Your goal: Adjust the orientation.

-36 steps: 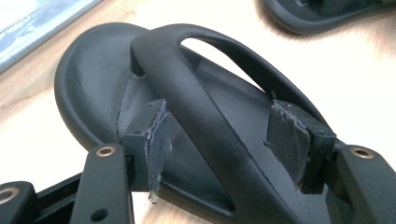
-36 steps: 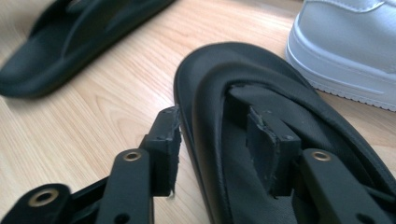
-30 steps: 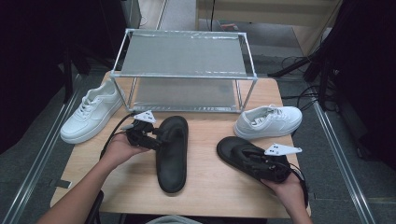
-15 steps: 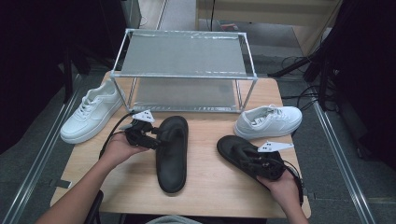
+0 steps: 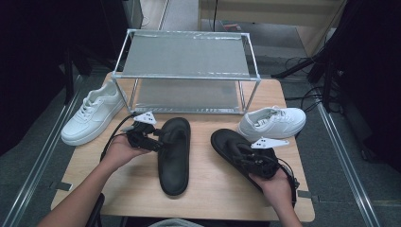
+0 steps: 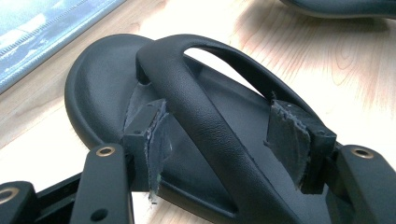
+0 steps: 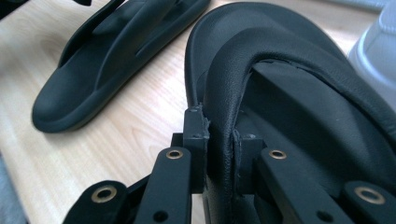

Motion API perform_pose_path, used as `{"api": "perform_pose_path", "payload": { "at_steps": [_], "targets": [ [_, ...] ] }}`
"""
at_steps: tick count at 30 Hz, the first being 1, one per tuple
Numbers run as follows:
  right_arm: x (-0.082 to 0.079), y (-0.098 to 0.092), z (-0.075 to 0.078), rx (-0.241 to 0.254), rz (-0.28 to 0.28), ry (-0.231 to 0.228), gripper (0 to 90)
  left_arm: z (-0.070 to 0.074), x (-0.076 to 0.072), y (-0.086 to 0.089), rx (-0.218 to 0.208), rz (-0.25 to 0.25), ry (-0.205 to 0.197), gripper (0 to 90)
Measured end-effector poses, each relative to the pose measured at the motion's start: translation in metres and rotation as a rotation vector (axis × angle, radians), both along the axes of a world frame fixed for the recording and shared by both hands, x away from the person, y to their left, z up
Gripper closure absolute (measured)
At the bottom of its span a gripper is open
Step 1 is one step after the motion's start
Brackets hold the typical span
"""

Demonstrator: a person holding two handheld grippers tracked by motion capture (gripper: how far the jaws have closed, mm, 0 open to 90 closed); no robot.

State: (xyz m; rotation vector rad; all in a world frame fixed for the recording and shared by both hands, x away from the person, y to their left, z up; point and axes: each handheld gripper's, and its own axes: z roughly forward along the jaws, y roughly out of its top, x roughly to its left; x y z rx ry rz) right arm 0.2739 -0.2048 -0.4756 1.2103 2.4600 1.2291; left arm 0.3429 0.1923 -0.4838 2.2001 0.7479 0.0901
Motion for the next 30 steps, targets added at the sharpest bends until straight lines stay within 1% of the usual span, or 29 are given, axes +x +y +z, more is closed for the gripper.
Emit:
{"api": "perform_pose_path", "payload": {
  "at_steps": [3,6,10,11,12,13,16,17,18,22,23,24,25,27,30],
  "targets": [
    [0.005,0.01,0.003,0.014,-0.011,0.001,80.9,0.0,-0.002,0.0,-0.004,0.004,-0.003,38.8],
    [0.011,0.021,0.002,0.019,-0.013,0.014,80.7,0.0,-0.003,0.001,-0.001,-0.001,-0.005,38.8],
    [0.018,0.033,0.0,-0.002,0.0,0.019,80.5,0.0,-0.007,0.004,-0.002,0.0,-0.011,38.7],
    [0.02,0.036,-0.001,-0.012,0.007,0.013,80.5,0.0,-0.008,0.004,-0.001,0.002,-0.008,38.7],
    [0.021,0.037,-0.001,-0.013,0.009,0.012,80.5,-0.001,-0.009,0.005,0.011,0.002,-0.007,38.7],
    [0.023,0.039,-0.001,-0.011,0.012,0.013,80.5,-0.001,-0.01,0.006,0.007,0.002,-0.01,38.7],
    [0.028,0.043,-0.001,-0.008,0.009,0.017,80.4,-0.002,-0.013,0.007,0.011,0.004,-0.01,38.7],
    [0.032,0.046,-0.002,-0.008,0.006,0.019,80.3,-0.002,-0.015,0.008,0.011,0.007,-0.011,38.6],
    [0.032,0.046,-0.002,-0.008,0.006,0.019,80.3,-0.002,-0.016,0.009,0.009,0.008,-0.013,38.6],
    [0.043,0.056,-0.004,-0.016,0.002,0.022,80.3,-0.003,-0.021,0.013,0.009,0.019,-0.015,38.5],
    [0.048,0.061,-0.005,-0.021,-0.004,0.015,80.3,-0.003,-0.022,0.014,0.012,0.02,-0.015,38.5],
    [0.048,0.061,-0.005,-0.021,-0.004,0.015,80.3,-0.003,-0.024,0.015,0.01,0.029,-0.02,38.5],
    [0.053,0.066,-0.007,-0.026,-0.011,0.016,80.3,-0.003,-0.025,0.016,0.01,0.028,-0.015,38.5],
    [0.055,0.068,-0.008,-0.024,-0.015,0.02,80.3,-0.004,-0.027,0.018,0.01,0.035,-0.016,38.5],
    [0.064,0.076,-0.013,-0.027,-0.018,0.029,79.8,-0.005,-0.03,0.02,0.009,0.04,-0.013,38.5]
  ]
}}
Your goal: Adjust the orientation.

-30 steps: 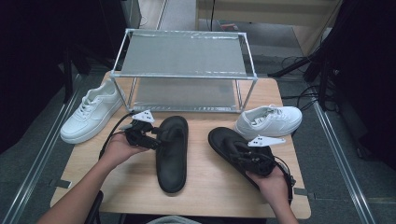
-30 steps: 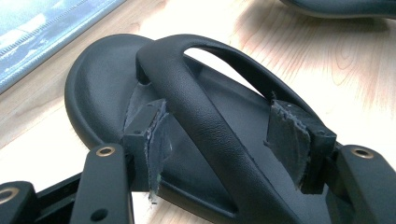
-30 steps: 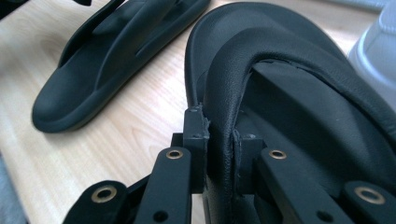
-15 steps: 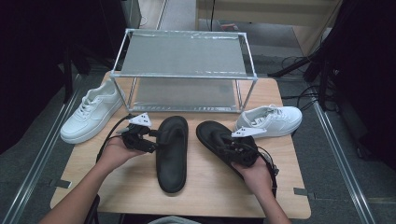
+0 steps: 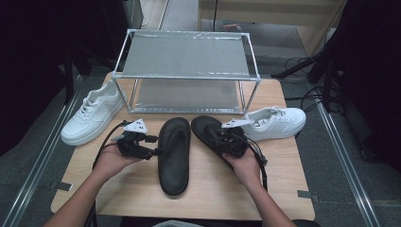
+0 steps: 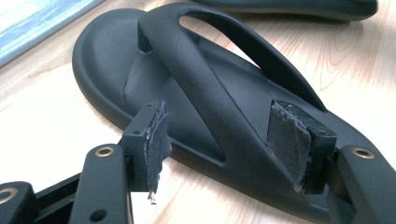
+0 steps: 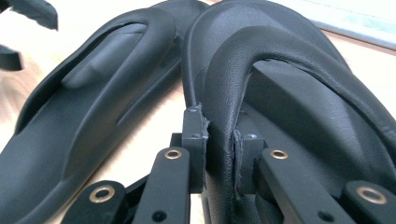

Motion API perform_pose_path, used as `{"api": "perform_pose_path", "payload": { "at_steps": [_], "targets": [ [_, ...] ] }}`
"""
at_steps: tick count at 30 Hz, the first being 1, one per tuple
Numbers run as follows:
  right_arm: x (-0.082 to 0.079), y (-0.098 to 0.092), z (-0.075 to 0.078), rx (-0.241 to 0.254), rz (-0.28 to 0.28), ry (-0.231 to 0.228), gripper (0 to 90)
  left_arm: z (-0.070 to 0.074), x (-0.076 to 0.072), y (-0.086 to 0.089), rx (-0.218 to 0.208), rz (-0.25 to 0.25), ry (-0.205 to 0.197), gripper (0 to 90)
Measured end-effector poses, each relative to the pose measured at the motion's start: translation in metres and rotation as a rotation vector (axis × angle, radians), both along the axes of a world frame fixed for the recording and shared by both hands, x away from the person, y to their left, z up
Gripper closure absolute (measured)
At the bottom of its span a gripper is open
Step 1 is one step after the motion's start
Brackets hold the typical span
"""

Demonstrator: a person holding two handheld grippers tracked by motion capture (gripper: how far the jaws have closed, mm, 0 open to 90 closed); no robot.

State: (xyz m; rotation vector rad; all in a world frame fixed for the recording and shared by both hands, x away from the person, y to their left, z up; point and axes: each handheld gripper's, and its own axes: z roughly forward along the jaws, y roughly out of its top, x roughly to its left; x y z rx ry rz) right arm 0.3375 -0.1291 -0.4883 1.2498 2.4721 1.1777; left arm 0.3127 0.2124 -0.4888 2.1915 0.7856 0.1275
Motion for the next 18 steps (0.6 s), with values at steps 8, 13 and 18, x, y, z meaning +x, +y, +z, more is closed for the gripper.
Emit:
{"api": "perform_pose_path", "payload": {
  "at_steps": [8,13,18],
  "targets": [
    [0.012,0.012,-0.01,-0.014,-0.021,0.016,79.2,-0.003,-0.009,0.003,0.012,0.011,-0.002,37.9],
    [0.019,0.013,-0.014,-0.018,-0.031,0.025,78.4,-0.005,-0.013,0.006,0.007,0.028,0.001,37.7],
    [0.02,0.018,-0.016,-0.01,-0.01,0.015,72.6,-0.008,-0.012,0.007,-0.003,0.037,0.012,37.8]
  ]
}}
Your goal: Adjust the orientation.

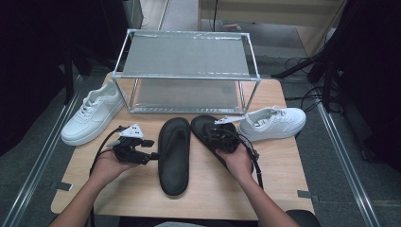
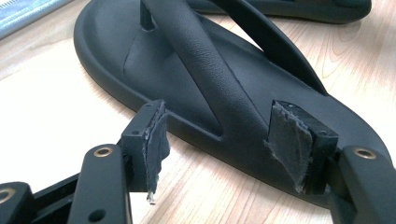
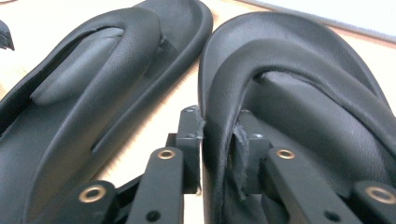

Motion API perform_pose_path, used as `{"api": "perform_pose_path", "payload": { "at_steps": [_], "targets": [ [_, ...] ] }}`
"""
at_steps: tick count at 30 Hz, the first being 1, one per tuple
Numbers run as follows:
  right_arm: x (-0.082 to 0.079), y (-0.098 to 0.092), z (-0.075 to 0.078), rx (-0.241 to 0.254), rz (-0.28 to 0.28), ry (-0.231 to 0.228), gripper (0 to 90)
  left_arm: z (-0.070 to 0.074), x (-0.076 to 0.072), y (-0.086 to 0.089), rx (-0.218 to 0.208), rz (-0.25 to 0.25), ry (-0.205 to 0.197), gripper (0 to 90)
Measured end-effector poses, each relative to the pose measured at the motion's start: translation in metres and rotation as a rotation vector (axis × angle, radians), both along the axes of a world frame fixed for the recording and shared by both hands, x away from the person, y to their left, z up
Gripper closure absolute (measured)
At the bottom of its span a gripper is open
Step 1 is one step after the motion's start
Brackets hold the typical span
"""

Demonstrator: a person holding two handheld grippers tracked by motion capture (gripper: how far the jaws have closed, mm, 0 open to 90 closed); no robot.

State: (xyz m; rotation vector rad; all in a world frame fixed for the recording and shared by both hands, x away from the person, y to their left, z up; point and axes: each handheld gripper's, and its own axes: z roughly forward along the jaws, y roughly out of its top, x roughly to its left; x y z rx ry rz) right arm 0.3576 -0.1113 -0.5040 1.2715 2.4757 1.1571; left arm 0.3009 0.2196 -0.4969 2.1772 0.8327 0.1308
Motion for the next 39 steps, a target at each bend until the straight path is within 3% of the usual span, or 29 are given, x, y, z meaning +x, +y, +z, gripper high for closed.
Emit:
{"api": "perform_pose_path", "payload": {
  "at_steps": [4,12,15,18,21,24,26,30,31,39],
  "targets": [
    [0.001,-0.001,0.001,0.007,0.021,0.008,69.1,-0.003,0.001,-0.002,0.009,0.001,0.009,37.8],
    [-0.005,-0.015,0.017,0.042,0.036,-0.013,66.5,-0.006,0.005,0.0,0.016,0.022,0.012,41.8],
    [-0.009,-0.021,0.024,0.066,0.048,-0.032,68.0,-0.006,0.006,0.001,0.025,0.049,-0.002,49.3],
    [-0.01,-0.027,0.027,0.071,0.07,-0.044,75.8,-0.01,0.009,0.003,0.049,0.081,0.033,60.4],
    [-0.008,-0.03,0.028,0.06,0.069,-0.032,85.5,-0.013,0.012,0.007,0.035,0.083,0.06,72.7],
    [-0.005,-0.03,0.025,0.03,0.072,-0.02,88.3,-0.014,0.015,0.008,0.014,0.08,0.077,82.0],
    [-0.001,-0.029,0.019,0.006,0.072,0.009,88.8,-0.017,0.017,0.005,0.025,0.066,0.092,85.6],
    [0.004,-0.025,0.011,-0.005,0.075,0.037,88.7,-0.021,0.017,-0.003,0.059,0.042,0.107,86.7],
    [0.004,-0.024,0.011,-0.001,0.075,0.04,88.7,-0.021,0.016,-0.005,0.071,0.039,0.094,86.8],
    [-0.001,-0.015,0.01,0.0,0.102,0.039,87.1,-0.02,0.015,-0.006,0.053,0.039,0.102,86.3]
  ]
}}
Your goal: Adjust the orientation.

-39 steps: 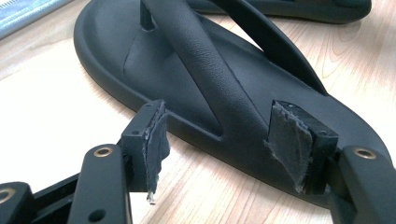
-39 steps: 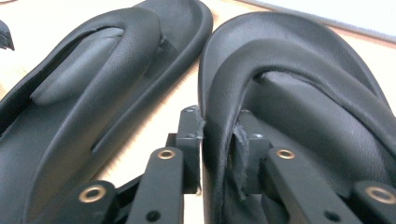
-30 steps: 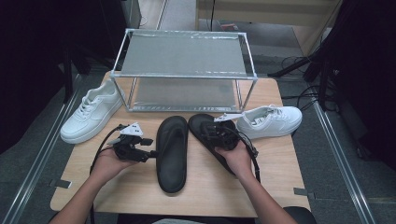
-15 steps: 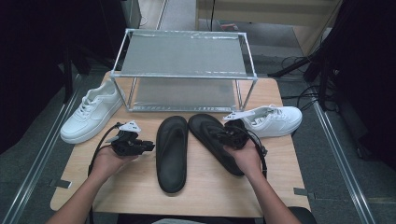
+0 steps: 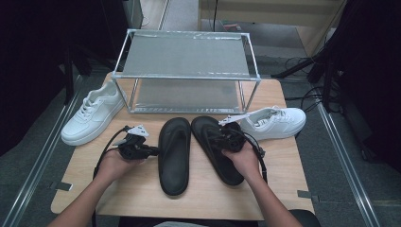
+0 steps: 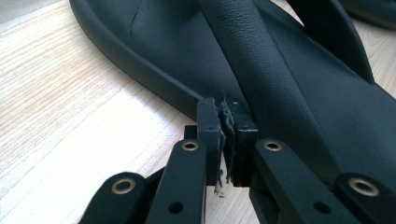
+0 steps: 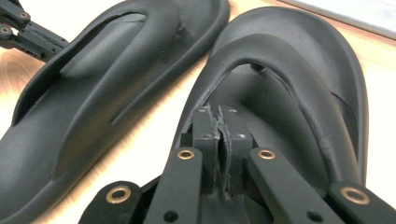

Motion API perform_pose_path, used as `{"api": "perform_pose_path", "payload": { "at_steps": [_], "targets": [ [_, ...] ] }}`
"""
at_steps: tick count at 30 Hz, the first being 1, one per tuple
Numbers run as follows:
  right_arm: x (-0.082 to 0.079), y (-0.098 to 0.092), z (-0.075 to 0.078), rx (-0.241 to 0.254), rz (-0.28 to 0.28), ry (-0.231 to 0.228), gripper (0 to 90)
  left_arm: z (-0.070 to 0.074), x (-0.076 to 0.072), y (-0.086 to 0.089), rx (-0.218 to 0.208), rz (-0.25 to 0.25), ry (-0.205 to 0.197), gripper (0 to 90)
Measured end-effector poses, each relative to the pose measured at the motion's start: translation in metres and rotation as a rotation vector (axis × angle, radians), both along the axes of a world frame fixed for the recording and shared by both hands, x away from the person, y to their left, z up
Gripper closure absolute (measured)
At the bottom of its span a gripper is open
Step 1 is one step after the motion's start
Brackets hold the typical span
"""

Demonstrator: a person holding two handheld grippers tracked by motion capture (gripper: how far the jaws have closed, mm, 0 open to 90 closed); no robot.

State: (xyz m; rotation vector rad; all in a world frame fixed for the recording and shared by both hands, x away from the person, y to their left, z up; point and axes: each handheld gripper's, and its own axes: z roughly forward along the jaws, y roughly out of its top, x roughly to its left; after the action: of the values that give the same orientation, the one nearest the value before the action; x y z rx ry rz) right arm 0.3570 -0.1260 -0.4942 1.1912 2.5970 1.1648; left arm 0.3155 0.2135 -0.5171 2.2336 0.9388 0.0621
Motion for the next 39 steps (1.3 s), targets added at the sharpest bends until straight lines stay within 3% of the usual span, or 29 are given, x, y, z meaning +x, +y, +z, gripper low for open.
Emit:
{"api": "perform_pose_path", "payload": {
  "at_steps": [8,21,30,39],
  "targets": [
    [-0.002,0.009,-0.005,-0.023,0.027,0.008,86.7,-0.001,-0.001,-0.002,-0.016,-0.008,0.017,85.5],
    [-0.003,0.013,-0.008,-0.021,0.04,0.013,85.7,0.0,-0.012,-0.03,0.001,-0.115,0.015,84.0],
    [-0.001,0.011,-0.009,-0.022,0.027,0.019,85.7,0.001,-0.019,-0.043,0.009,-0.163,0.023,86.1],
    [-0.001,0.003,-0.005,-0.002,0.009,-0.014,78.9,0.013,-0.015,-0.026,-0.069,-0.104,0.028,83.2]
  ]
}}
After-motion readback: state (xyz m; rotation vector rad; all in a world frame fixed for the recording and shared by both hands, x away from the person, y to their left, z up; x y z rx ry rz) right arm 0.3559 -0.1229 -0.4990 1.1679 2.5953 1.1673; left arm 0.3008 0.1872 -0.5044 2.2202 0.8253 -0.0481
